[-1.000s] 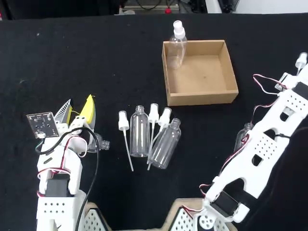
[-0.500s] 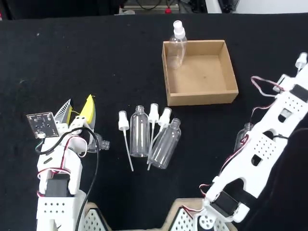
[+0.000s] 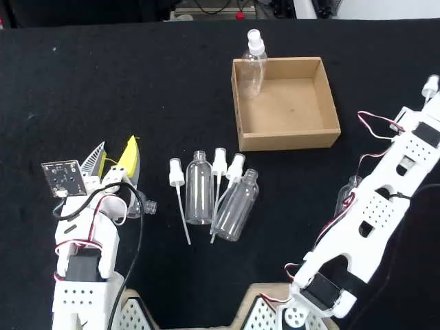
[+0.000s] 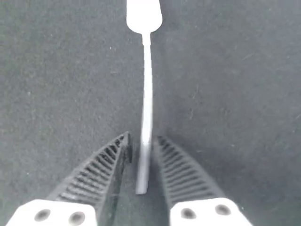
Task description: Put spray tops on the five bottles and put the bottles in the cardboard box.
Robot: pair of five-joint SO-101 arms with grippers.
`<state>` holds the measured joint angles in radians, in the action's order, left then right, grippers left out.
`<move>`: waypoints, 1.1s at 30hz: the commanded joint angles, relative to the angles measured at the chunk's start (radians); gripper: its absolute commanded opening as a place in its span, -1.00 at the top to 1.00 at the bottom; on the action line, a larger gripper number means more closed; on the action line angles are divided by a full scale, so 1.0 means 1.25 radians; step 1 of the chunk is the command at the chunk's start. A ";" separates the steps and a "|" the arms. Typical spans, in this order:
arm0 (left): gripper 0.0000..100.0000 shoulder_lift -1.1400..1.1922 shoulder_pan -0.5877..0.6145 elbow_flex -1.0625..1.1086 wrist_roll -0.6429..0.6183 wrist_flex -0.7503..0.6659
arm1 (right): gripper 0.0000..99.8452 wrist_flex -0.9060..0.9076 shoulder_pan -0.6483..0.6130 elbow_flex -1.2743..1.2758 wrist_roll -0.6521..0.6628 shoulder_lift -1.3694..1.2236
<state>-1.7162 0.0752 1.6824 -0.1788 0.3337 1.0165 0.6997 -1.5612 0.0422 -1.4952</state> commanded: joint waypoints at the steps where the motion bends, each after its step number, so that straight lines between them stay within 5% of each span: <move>1: 0.60 -0.012 -0.013 0.018 0.009 -0.010 | 0.97 -0.025 -0.006 -0.017 -0.002 0.006; 9: 0.60 -0.012 -0.014 0.018 0.009 -0.011 | 0.98 0.005 0.023 -0.035 -0.004 0.007; 28: 0.60 -0.012 -0.015 0.018 0.009 -0.015 | 0.98 0.453 0.041 -0.088 -0.042 0.182; 33: 0.60 -0.012 -0.015 0.018 0.009 -0.012 | 0.98 0.475 0.043 -0.088 -0.039 0.223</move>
<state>-1.7162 0.0706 1.6824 -0.1788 0.3337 1.6011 0.7380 -1.6226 -0.0038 -1.3188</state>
